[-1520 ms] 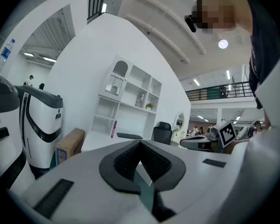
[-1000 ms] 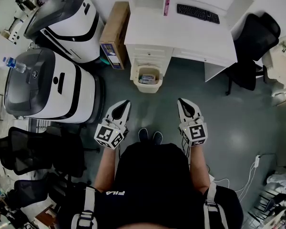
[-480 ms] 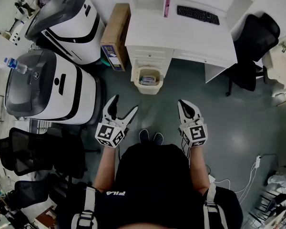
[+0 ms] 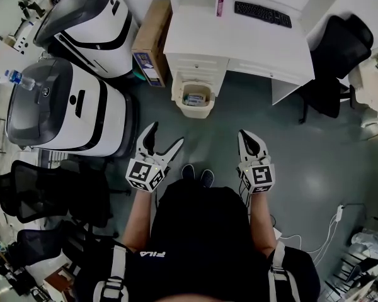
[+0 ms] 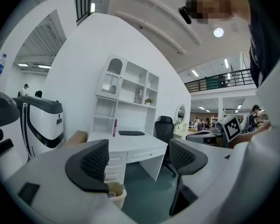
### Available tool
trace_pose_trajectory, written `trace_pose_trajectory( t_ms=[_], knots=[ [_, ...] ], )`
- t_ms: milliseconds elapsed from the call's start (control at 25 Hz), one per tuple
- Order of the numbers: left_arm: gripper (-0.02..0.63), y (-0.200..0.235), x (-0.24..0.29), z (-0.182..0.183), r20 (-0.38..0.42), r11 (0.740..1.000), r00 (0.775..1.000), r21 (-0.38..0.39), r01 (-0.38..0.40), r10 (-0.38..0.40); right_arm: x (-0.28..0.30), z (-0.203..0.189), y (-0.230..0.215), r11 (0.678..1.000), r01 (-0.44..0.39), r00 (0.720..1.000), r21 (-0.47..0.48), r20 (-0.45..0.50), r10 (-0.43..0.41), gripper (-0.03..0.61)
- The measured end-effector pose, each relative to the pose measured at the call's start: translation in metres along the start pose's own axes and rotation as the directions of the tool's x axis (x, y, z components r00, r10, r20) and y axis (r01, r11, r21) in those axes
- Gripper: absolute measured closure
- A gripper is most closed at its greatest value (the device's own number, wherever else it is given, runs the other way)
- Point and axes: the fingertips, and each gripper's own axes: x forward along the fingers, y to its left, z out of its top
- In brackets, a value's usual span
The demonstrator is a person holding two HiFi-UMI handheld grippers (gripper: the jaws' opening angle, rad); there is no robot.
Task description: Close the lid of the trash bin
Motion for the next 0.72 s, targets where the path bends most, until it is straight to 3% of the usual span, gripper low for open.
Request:
trace_pose_trajectory(
  t_ms=[320, 560, 720],
  knots=[
    [0.199, -0.012, 0.006, -0.017, -0.043, 0.999, 0.999, 0.006, -0.033, 0.034, -0.007, -0.02, -0.014, 0.999, -0.025, 0.999, 0.041, 0.022, 0.025, 0.574],
    [0.199, 0.022, 0.036, -0.028, -0.06, 0.999, 0.998, -0.031, -0.017, 0.015, 0.027, -0.015, -0.019, 0.999, -0.013, 0.999, 0.046, 0.052, 0.011, 0.573],
    [0.199, 0.058, 0.077, -0.037, -0.076, 0.999, 0.997, -0.05, -0.005, 0.001, 0.066, -0.026, -0.03, 0.999, 0.0, 1.0, 0.054, 0.004, 0.0, 0.574]
  ],
)
